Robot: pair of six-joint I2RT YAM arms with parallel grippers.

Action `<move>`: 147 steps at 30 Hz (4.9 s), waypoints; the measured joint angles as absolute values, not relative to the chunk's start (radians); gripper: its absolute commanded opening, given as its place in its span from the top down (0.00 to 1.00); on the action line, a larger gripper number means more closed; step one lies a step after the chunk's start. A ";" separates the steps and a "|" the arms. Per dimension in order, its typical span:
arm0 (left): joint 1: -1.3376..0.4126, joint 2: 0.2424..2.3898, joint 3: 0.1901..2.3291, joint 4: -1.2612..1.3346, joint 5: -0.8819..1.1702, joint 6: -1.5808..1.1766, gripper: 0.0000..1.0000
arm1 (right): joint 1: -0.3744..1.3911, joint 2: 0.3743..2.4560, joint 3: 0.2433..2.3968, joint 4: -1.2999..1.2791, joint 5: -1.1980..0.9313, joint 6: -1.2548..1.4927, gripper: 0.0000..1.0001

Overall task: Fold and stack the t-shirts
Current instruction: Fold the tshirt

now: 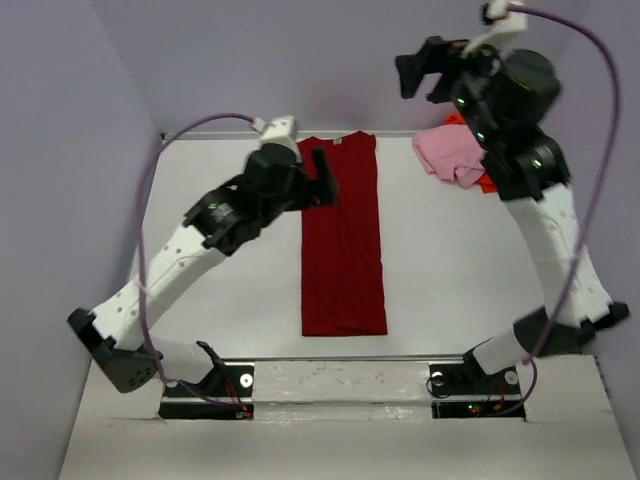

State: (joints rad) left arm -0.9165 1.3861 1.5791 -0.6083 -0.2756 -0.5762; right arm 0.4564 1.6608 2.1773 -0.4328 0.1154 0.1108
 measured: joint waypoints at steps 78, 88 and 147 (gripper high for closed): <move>-0.991 1.073 0.405 -0.199 0.093 -1.064 0.38 | 0.589 1.172 0.479 -0.480 -0.330 0.831 0.45; -0.993 1.093 0.405 -0.168 0.062 -1.082 0.43 | 0.618 1.216 0.491 -0.430 -0.326 0.838 0.53; -0.551 1.572 1.203 -0.351 -0.139 -0.551 1.00 | 0.447 1.607 1.287 -0.542 -0.154 0.540 1.00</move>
